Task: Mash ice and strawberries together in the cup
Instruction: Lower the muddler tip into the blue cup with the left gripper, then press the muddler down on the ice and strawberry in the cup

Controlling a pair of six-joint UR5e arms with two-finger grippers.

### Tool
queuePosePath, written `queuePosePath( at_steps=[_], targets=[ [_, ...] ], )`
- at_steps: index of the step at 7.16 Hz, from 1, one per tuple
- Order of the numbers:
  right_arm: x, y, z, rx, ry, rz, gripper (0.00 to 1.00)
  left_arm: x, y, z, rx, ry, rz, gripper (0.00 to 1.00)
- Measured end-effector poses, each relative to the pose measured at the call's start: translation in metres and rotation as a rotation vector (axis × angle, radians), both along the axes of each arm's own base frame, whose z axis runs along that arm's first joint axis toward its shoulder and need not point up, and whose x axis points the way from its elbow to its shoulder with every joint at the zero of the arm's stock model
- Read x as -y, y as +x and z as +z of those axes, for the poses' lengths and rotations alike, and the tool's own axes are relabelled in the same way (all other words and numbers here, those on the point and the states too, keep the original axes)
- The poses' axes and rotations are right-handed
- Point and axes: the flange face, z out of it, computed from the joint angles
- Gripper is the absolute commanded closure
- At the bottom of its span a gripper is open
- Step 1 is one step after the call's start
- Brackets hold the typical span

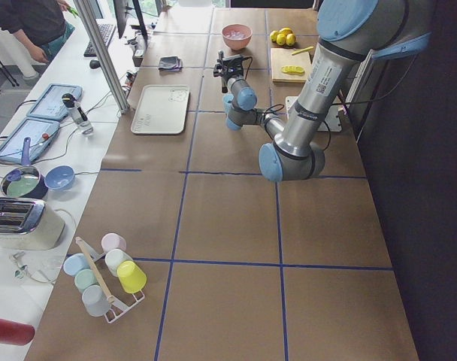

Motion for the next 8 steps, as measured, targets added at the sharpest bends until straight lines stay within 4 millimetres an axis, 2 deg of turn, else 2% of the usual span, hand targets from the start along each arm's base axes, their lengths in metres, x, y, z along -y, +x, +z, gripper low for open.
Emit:
queuePosePath(
  at_steps=[5,8],
  targets=[
    [-0.001,0.000,0.001,0.000,-0.001,0.000,0.00,-0.018,0.038,0.042,0.017,-0.005,0.007,1.00],
    [-0.001,0.000,0.001,-0.001,-0.001,0.000,0.00,-0.029,0.047,0.044,0.016,0.007,-0.004,1.00]
  ],
)
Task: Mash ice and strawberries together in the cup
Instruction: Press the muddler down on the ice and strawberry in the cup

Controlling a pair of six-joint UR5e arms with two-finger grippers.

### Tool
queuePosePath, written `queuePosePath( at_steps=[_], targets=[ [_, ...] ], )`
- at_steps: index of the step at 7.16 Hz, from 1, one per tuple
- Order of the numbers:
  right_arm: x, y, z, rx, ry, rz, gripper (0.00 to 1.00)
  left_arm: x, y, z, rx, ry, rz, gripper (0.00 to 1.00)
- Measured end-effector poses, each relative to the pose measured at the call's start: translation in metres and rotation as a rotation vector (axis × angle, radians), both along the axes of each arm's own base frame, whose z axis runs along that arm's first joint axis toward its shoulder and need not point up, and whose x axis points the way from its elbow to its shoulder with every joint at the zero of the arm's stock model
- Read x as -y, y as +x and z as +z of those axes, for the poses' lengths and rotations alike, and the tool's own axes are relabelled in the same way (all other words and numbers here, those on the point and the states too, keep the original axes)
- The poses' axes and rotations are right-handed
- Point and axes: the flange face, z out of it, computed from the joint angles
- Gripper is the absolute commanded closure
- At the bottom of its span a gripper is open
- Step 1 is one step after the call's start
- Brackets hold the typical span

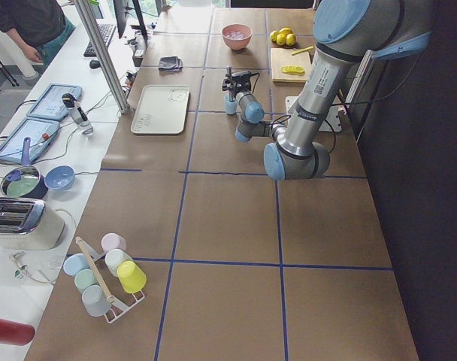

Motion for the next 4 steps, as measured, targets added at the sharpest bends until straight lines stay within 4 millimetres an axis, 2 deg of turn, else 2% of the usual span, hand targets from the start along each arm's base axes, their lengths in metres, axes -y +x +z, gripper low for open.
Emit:
queuePosePath(
  at_steps=[1,2,4],
  targets=[
    [0.001,0.000,-0.001,0.000,0.001,0.000,0.00,0.001,-0.005,-0.008,-0.016,0.005,-0.003,1.00],
    [0.001,0.000,-0.001,0.000,0.002,0.000,0.00,0.007,-0.016,-0.024,-0.044,0.006,-0.011,1.00],
    [0.001,0.000,-0.001,0.001,0.002,0.000,0.00,0.032,-0.049,-0.065,-0.080,-0.059,-0.005,1.00]
  ],
)
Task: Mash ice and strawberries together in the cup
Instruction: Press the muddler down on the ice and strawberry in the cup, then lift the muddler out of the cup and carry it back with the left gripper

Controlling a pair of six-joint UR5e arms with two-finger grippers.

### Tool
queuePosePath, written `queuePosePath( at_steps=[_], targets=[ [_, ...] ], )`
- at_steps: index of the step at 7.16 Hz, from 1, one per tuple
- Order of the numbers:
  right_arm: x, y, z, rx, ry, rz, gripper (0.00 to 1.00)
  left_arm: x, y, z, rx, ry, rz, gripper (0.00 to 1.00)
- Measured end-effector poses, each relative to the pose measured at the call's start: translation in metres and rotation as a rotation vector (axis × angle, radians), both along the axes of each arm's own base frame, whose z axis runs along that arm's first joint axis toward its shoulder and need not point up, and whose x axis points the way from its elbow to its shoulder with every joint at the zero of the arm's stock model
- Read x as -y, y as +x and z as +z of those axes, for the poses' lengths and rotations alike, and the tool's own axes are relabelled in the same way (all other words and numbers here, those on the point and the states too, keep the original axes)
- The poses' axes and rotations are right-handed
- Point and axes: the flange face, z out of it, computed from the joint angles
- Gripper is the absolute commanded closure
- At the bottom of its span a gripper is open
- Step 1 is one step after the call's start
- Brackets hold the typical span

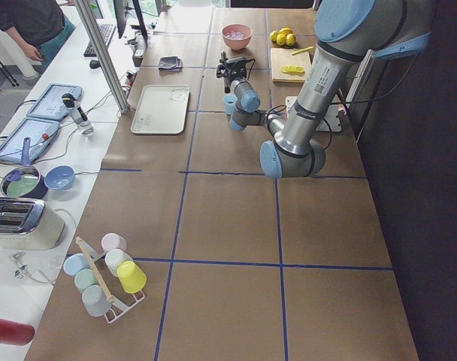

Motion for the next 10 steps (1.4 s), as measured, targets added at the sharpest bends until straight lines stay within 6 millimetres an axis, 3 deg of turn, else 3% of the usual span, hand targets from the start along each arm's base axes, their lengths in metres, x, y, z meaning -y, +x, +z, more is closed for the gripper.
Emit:
queuePosePath(
  at_steps=[2,3,5,6,8,10],
  targets=[
    [0.000,0.000,0.000,0.000,0.000,0.000,0.00,0.006,-0.030,-0.046,0.082,-0.113,0.018,1.00],
    [0.000,0.000,0.000,0.000,-0.001,0.000,0.00,0.006,-0.040,-0.058,0.177,-0.191,0.022,1.00],
    [-0.002,0.000,0.000,0.001,0.000,0.000,0.00,0.018,-0.049,-0.058,0.398,-0.362,0.004,1.00],
    [-0.004,0.000,0.000,0.001,-0.001,0.000,0.00,0.030,-0.055,-0.050,0.517,-0.451,-0.021,1.00],
    [-0.006,-0.001,0.002,0.002,-0.005,-0.001,0.00,0.071,-0.090,-0.007,0.790,-0.669,-0.017,1.00],
    [-0.007,-0.001,0.003,0.001,-0.005,-0.001,0.00,0.112,-0.165,0.055,0.991,-0.961,0.078,1.00]
  ],
)
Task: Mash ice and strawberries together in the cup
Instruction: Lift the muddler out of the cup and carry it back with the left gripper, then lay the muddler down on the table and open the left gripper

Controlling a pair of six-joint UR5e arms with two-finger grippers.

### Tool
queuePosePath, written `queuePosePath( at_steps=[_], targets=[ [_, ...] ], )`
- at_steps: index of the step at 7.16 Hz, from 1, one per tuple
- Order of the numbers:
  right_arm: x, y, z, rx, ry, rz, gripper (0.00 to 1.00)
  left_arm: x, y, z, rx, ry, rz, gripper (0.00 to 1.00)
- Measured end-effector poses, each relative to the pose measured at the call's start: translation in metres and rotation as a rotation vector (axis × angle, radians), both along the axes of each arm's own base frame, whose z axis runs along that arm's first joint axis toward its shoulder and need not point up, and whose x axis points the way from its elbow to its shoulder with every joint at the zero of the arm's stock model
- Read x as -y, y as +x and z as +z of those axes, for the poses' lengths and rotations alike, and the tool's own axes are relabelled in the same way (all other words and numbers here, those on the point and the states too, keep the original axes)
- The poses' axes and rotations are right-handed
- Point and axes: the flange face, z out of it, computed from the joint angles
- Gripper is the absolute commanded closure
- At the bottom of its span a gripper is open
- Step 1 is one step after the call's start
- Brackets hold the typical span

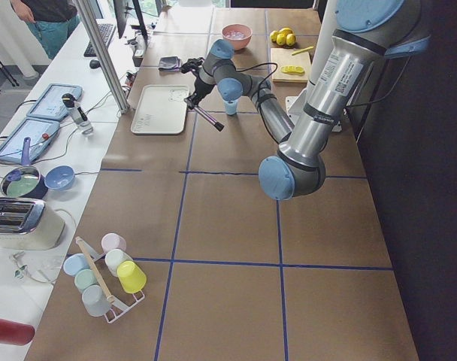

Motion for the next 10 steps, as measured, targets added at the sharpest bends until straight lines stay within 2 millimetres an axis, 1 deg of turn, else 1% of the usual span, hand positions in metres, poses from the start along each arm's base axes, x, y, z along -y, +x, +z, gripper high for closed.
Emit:
queuePosePath(
  at_steps=[1,2,3,4,5,6,7,8,9,10],
  targets=[
    [0.000,0.000,0.000,0.000,0.000,0.000,0.00,0.011,-0.040,0.042,0.058,-0.137,-0.025,1.00],
    [0.000,0.000,0.000,0.000,0.000,0.000,0.00,0.019,-0.083,0.092,0.096,-0.261,-0.064,1.00],
    [0.000,0.000,0.000,0.000,0.000,0.000,0.00,0.025,-0.125,0.143,0.116,-0.372,-0.100,1.00],
    [0.000,0.000,-0.001,0.000,0.001,-0.001,0.00,0.023,-0.156,0.196,0.136,-0.461,-0.118,1.00],
    [0.001,0.000,-0.002,-0.001,0.004,0.000,0.00,0.014,-0.174,0.243,0.153,-0.510,-0.120,1.00],
    [0.001,0.000,-0.003,-0.001,0.006,0.001,0.00,0.006,-0.183,0.283,0.156,-0.524,-0.123,1.00],
    [0.001,0.000,-0.004,-0.001,0.007,0.001,0.00,0.000,-0.186,0.316,0.148,-0.523,-0.128,1.00],
    [0.001,0.000,-0.004,-0.001,0.008,0.001,0.00,-0.004,-0.188,0.346,0.137,-0.520,-0.139,1.00],
    [0.001,0.000,-0.005,-0.001,0.009,0.001,0.00,-0.006,-0.189,0.370,0.123,-0.518,-0.151,1.00],
    [0.001,0.000,-0.005,-0.001,0.010,0.001,0.00,-0.007,-0.189,0.391,0.109,-0.520,-0.168,0.99]
  ],
)
